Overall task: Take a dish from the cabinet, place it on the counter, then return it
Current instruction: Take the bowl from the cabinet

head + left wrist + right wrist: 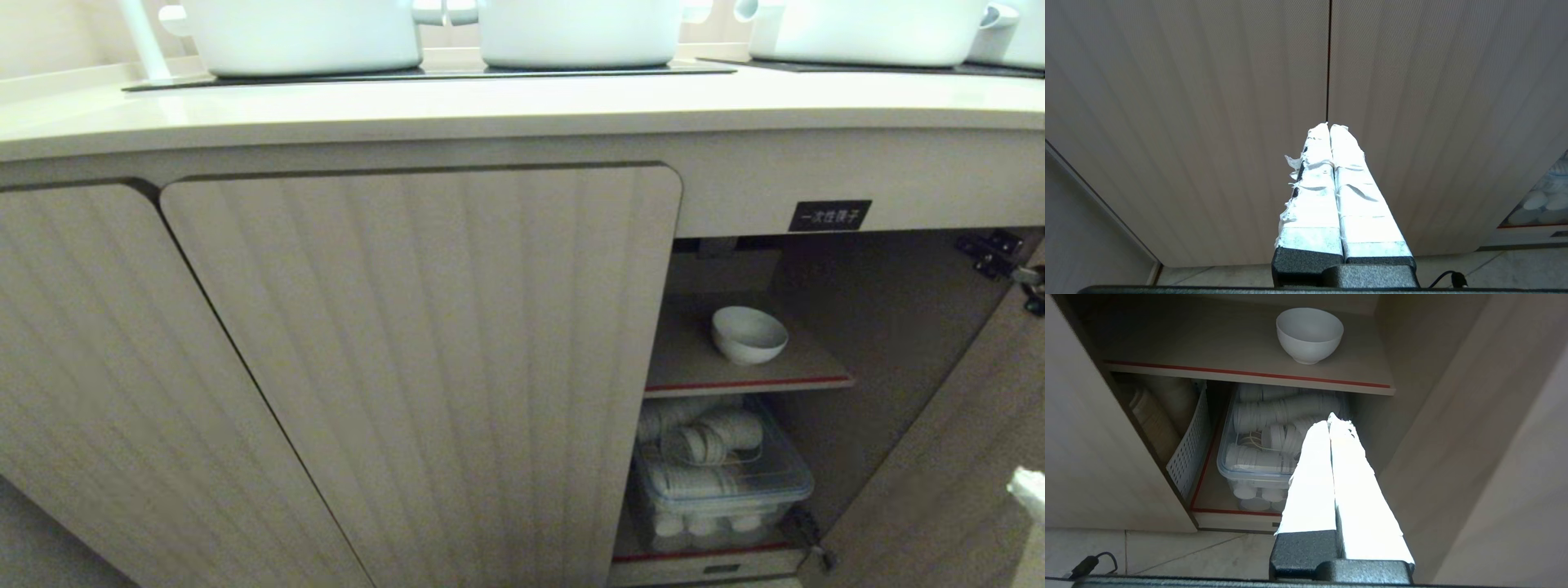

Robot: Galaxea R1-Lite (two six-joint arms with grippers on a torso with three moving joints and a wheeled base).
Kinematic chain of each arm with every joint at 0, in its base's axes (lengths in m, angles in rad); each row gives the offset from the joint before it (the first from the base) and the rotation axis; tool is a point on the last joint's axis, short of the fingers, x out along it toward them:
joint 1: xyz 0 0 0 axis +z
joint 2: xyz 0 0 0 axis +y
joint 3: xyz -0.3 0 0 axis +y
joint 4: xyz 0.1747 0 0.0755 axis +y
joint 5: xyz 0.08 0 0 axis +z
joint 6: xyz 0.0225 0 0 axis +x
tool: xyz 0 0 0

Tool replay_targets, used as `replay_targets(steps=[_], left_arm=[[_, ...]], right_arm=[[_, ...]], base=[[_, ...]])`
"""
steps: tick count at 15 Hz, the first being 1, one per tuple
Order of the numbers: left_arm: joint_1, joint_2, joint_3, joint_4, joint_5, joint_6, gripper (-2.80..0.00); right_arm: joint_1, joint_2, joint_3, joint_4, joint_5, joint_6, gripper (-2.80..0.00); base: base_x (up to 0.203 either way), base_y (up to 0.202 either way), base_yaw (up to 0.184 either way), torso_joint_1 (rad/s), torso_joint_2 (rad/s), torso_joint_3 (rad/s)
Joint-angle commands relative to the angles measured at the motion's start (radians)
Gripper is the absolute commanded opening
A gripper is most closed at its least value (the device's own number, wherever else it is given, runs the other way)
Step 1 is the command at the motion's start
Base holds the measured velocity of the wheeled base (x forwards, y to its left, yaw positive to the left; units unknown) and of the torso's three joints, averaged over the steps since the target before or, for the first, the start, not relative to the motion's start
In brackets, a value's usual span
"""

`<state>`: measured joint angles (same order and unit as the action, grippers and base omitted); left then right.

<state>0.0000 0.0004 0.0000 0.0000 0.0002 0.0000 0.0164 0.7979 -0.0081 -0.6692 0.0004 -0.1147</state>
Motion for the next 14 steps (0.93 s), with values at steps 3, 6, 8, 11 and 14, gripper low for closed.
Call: replay_targets(steps=[3, 6, 8, 11, 14], left_arm=[[0.000, 0.000, 0.000, 0.000, 0.000, 0.000, -2.80], [0.000, 0.000, 0.000, 0.000, 0.001, 0.000, -2.80], [0.000, 0.000, 0.000, 0.000, 0.000, 0.000, -2.80], [0.000, 0.000, 0.000, 0.000, 0.000, 0.000, -2.80], [0.000, 0.000, 0.000, 0.000, 0.000, 0.000, -2.80]], right_arm=[[0.032, 0.171, -0.005, -0.042, 0.000, 0.000, -2.80], [0.067, 0.218, -0.024, -0.027, 0.000, 0.003, -2.80], [0.070, 0.270, -0.043, -0.030, -0.001, 0.003, -2.80], [0.070, 0.338, -0.074, -0.038, -0.003, 0.003, -2.80], [0.070, 0.367, -0.064, -0.031, -0.002, 0.001, -2.80]], base=[[0.000, 0.000, 0.000, 0.000, 0.00, 0.000], [0.000, 0.000, 0.000, 0.000, 0.00, 0.000], [0.000, 0.000, 0.000, 0.000, 0.00, 0.000], [0.000, 0.000, 0.000, 0.000, 0.00, 0.000], [0.000, 0.000, 0.000, 0.000, 0.00, 0.000]])
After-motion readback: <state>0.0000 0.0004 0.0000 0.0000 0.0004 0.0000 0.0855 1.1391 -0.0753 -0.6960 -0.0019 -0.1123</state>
